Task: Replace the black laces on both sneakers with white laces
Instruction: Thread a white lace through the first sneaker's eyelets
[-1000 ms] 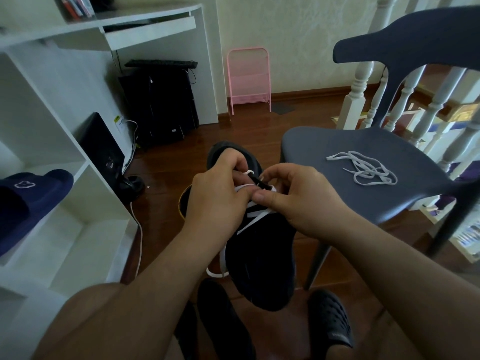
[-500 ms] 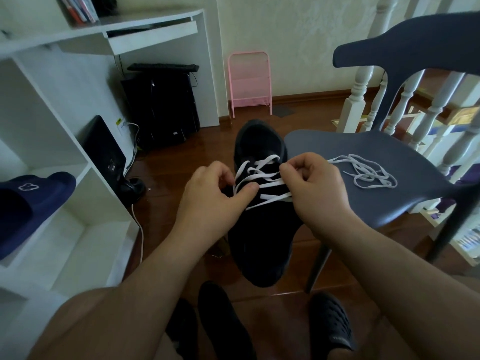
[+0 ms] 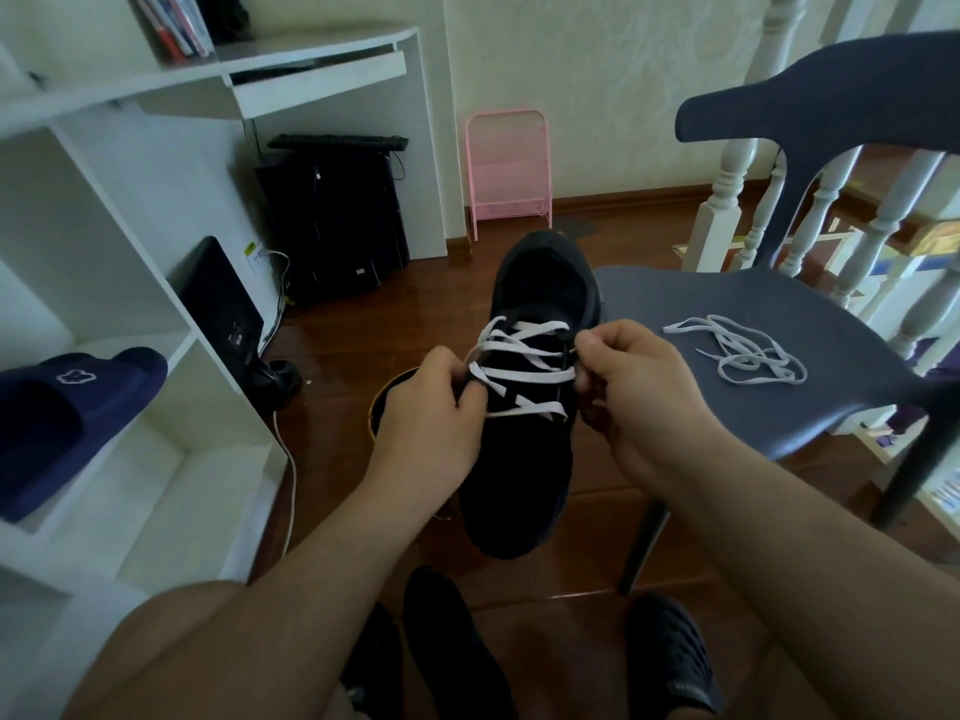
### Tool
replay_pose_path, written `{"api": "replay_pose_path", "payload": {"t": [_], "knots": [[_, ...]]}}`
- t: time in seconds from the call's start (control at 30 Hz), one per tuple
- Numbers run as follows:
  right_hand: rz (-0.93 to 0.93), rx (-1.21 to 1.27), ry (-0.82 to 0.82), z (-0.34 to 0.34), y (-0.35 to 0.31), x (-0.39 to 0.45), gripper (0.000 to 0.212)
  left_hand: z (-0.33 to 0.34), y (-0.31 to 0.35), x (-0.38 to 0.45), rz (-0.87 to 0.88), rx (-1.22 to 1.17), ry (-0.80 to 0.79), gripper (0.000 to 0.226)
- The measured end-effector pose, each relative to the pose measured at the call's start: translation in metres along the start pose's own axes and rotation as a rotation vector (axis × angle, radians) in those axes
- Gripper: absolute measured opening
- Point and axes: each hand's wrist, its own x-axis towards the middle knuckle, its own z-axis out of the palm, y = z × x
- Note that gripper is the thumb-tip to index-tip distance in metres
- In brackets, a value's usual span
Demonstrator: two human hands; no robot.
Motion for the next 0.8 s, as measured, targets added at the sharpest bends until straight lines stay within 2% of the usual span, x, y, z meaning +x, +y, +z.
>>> {"api": "replay_pose_path", "payload": {"t": [0.1,0.2,0.23,0.27,0.3,0.33,0.4,0.43,0.5,0.6,0.67,0.73,0.8], "knots": [[0.11,0.29,-0.054,-0.013,-0.017,0.005,0.027,-0.005,-0.005,0.005,0.018,-0.009,0.058,0.018],[0.17,0.706,0.033,-0.039,-0.038,0.014,0.027,-0.007,-0.011,0.01,0.0,-0.034,0.093,0.017],[0.159,0.78,0.01,-0.046,-0.043,0.015,0.029,-0.008,-0.013,0.012,-0.011,-0.032,0.102,0.016],[0.136,0.754,-0.03,-0.051,-0.046,0.017,0.029,-0.008,-0.014,0.014,-0.016,-0.032,0.111,0.016],[0.093,0.589,-0.057,-0.053,-0.046,0.017,0.029,-0.008,-0.015,0.015,-0.014,-0.038,0.118,0.015],[0.007,0.283,-0.058,-0.053,-0.042,0.018,0.027,-0.008,-0.016,0.015,-0.005,-0.046,0.123,0.014],[-0.287,-0.488,-0.05,-0.048,-0.031,0.017,0.017,-0.007,-0.014,0.015,0.021,-0.044,0.121,0.014],[-0.422,-0.784,-0.086,-0.044,-0.024,0.017,0.011,-0.006,-0.013,0.014,0.033,-0.034,0.115,0.015],[-0.531,-1.116,-0.171,-0.035,-0.012,0.017,0.013,-0.003,-0.012,0.013,0.037,-0.023,0.104,0.018],[-0.61,-1.239,-0.133,-0.028,-0.004,0.023,0.018,-0.001,-0.012,0.014,0.014,-0.037,0.102,0.023],[-0.626,-1.21,-0.11,-0.029,-0.004,0.027,0.016,-0.004,-0.014,0.017,-0.006,-0.038,0.114,0.022],[-0.526,-1.146,-0.07,-0.034,-0.007,0.031,0.011,-0.009,-0.016,0.021,-0.03,-0.044,0.152,0.018],[-0.362,-1.225,-0.004,-0.046,-0.012,0.041,0.015,-0.015,-0.021,0.025,-0.045,-0.079,0.201,0.015]]}}
